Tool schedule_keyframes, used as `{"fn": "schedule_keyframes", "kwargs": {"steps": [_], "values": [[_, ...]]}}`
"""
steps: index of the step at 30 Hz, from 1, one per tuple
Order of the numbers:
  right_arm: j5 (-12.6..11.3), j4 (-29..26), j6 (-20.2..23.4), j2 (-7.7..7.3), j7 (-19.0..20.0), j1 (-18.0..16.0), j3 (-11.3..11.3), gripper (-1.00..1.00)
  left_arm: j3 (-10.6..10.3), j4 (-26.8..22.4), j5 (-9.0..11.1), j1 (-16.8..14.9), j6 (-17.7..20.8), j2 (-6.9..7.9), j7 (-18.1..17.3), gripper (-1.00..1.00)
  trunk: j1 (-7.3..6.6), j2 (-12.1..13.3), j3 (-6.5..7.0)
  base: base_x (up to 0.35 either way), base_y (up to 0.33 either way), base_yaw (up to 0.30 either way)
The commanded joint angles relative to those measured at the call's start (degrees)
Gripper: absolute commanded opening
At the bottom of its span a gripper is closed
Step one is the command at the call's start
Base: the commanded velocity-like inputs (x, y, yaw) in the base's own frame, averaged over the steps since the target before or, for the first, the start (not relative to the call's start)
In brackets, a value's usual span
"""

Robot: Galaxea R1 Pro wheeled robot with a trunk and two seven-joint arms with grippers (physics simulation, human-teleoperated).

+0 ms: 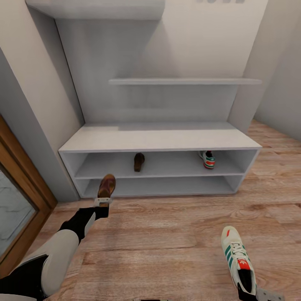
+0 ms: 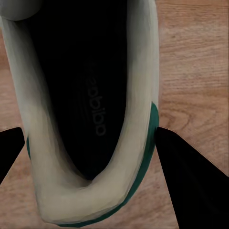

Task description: Pick up the two gym shoes and the two sandals from the corridor floor and place them onto the hallstand (shoe rack) in the corridor, making sure they are on the rack and not on the floor. Arrange them so the two gym shoes are next to each other and the two sandals are next to each other.

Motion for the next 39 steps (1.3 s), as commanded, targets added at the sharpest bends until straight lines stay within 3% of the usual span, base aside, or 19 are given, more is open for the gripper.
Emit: {"fn": "schedule_keyframes", "kwargs": {"steps": [1,10,23,39], "values": [[0.55,0.05,-0.2,0.0,0.07,-0.05,-0.5,-1.0,0.43,-0.13,-0.55,-0.03,0.26,-0.05,-0.47,-1.0,0.21,-0.44,-0.32,0.0,0.0,0.0],[0.65,0.0,-0.26,0.0,0.07,-0.05,-0.32,-1.0,0.43,-0.12,-0.51,-0.03,0.25,-0.07,-0.47,-1.0,0.63,-0.94,-2.69,0.0,0.0,0.0],[0.81,0.05,-0.33,-0.08,0.07,-0.05,-0.23,-1.0,0.41,-0.1,-0.59,0.14,0.18,-0.07,-0.4,-1.0,0.63,-0.94,-2.71,0.002,0.0,0.0],[0.75,0.05,-0.14,-0.03,0.07,-0.05,-0.31,-1.0,0.43,-0.9,-0.67,0.15,0.16,-0.01,-0.21,-1.0,0.63,-0.94,-2.71,0.21,0.0,-0.113]]}}
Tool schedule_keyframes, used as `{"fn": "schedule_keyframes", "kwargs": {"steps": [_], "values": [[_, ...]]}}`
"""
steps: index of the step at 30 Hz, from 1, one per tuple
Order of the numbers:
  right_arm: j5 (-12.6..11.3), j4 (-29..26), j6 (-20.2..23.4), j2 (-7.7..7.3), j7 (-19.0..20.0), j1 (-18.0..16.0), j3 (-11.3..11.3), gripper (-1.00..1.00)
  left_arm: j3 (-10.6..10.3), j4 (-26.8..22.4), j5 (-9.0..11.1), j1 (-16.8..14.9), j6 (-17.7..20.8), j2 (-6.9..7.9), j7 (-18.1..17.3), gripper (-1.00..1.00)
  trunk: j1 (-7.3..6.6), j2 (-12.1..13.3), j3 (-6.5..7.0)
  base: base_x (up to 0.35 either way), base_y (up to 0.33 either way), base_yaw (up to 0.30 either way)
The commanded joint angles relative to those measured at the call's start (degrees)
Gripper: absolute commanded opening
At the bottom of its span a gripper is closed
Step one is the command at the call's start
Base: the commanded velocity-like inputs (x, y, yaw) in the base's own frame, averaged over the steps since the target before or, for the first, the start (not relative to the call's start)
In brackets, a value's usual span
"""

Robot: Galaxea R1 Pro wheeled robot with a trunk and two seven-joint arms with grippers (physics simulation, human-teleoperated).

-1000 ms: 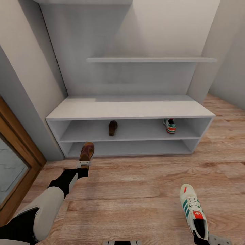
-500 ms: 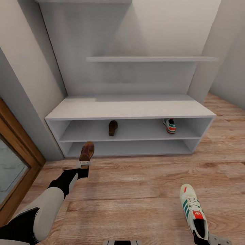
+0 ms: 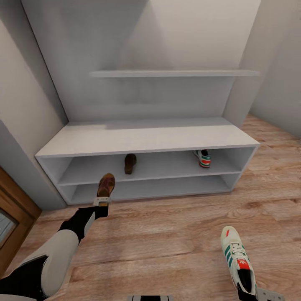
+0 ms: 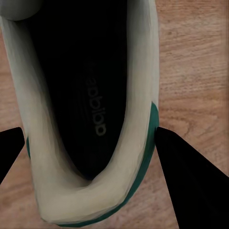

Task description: Pick up the two gym shoes and the two sandals from the corridor floor and place them onto the hallstand (shoe rack) in the corridor, making sure they are on the rack and not on the floor. Arrange them so the two gym shoes are next to each other and the two sandals are next to each other.

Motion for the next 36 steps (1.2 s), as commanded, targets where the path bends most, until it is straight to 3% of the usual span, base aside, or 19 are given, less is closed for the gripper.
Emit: {"fn": "schedule_keyframes", "kwargs": {"steps": [1,36], "values": [[0.54,0.07,-0.22,0.02,0.06,-0.05,-0.47,-1.0,0.41,-0.53,-0.59,0.07,0.3,-0.05,-0.52,-1.0,-0.01,-0.02,-0.05,0.022,0.0,-0.024],[0.62,0.07,-0.23,0.04,0.06,-0.05,-0.43,-1.0,0.43,-2.05,-0.51,0.27,0.36,-0.14,-0.57,-1.0,-0.01,-0.02,-0.05,0.165,0.0,-0.002]]}}
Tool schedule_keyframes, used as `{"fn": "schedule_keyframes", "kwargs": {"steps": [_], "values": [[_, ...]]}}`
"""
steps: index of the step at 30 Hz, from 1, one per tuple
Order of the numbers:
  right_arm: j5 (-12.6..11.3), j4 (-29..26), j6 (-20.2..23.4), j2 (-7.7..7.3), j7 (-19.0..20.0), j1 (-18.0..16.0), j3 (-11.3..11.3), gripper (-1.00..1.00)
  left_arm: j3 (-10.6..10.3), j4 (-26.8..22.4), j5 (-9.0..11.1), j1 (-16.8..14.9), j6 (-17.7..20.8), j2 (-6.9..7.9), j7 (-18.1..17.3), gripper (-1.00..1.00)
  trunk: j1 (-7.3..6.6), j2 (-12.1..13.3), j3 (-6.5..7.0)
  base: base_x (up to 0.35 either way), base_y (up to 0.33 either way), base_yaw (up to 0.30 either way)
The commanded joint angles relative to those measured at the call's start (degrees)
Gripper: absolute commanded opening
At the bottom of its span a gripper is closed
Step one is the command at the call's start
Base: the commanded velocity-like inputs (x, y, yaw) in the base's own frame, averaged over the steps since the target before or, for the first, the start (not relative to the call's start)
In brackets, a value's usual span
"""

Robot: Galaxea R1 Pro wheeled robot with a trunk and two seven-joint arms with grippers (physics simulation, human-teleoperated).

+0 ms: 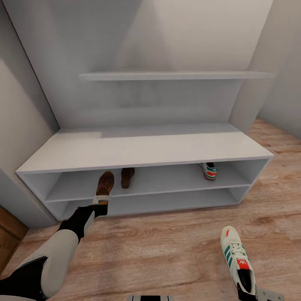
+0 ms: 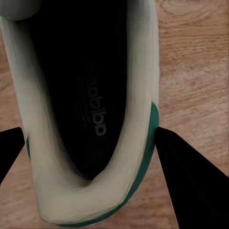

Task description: Pick up the two gym shoes and the two sandals from the corridor floor and place them onto the hallstand (shoe rack) in the corridor, making sure they are on the rack and not on the floor. Arrange them so the two gym shoes are next to each other and the two sandals are next to each other.

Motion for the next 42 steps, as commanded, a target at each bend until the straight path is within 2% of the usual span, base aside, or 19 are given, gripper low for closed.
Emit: {"fn": "schedule_keyframes", "kwargs": {"steps": [1,30,42], "values": [[0.55,0.06,-0.18,0.01,0.06,-0.04,-0.49,-1.0,0.41,-0.14,-0.6,-0.06,0.26,-0.03,-0.49,-1.0,-0.01,-0.02,-0.05,0.03,0.0,0.0],[0.55,0.15,-0.17,0.01,0.06,-0.04,-0.49,-1.0,0.41,-0.19,-0.6,-0.05,0.26,0.0,-0.4,-1.0,-0.01,-0.02,-0.05,0.171,0.0,0.0],[0.55,0.15,-0.21,0.01,0.04,-0.04,-0.49,-1.0,0.41,-0.19,-0.6,0.04,0.25,-0.03,-0.41,-1.0,-0.01,-0.02,-0.05,0.083,0.0,0.0]]}}
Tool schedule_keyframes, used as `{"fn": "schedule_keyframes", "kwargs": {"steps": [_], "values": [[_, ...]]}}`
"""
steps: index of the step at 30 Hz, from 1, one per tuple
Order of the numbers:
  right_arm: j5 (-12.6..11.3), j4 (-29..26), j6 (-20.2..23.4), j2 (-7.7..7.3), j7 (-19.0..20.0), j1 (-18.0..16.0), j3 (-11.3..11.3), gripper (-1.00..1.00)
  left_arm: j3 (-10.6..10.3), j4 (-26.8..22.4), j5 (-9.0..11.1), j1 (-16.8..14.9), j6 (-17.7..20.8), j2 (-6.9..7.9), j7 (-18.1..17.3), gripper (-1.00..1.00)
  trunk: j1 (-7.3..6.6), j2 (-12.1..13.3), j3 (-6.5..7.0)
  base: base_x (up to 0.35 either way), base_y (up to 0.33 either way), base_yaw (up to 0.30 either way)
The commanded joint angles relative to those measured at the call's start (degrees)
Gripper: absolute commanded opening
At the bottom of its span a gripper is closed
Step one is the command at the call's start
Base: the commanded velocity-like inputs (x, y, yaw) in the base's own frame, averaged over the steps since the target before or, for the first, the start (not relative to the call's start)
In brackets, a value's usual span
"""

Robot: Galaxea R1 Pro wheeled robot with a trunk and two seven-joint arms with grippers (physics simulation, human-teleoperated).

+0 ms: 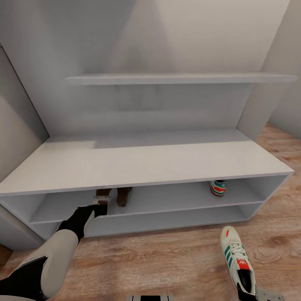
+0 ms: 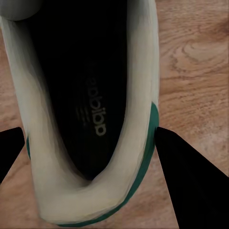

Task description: Pick up the two gym shoes and the two sandals from the corridor floor and place them onto the hallstand (shoe rack) in the corridor, making sure they are on the rack and not on the floor. Arrange them so the two gym shoes are next to each other and the two sandals are next to each other.

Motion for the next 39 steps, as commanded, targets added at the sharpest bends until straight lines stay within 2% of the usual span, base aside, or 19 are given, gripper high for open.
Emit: {"fn": "schedule_keyframes", "kwargs": {"steps": [1,22,23,39], "values": [[0.56,0.06,-0.19,0.0,0.07,-0.04,-0.49,-1.0,0.42,-0.12,-0.61,-0.02,0.27,-0.03,-0.49,-1.0,0.01,-0.02,-0.05,0.198,0.0,0.0],[0.56,0.06,-0.17,0.0,0.08,-0.04,-0.49,-1.0,0.25,-0.07,-0.61,0.23,0.13,-0.07,-0.72,-1.0,0.01,-0.02,-0.05,0.066,0.0,0.0],[0.56,0.06,-0.17,0.0,0.08,-0.04,-0.49,-1.0,0.25,-0.06,-0.61,0.21,0.15,-0.08,-0.73,1.0,0.01,-0.02,-0.05,0.0,0.0,0.0],[0.56,0.06,-0.19,0.0,0.08,-0.04,-0.49,-1.0,0.25,-0.89,-0.7,0.31,0.1,0.16,-0.62,1.0,0.01,-0.02,-0.05,-0.005,0.0,0.0]]}}
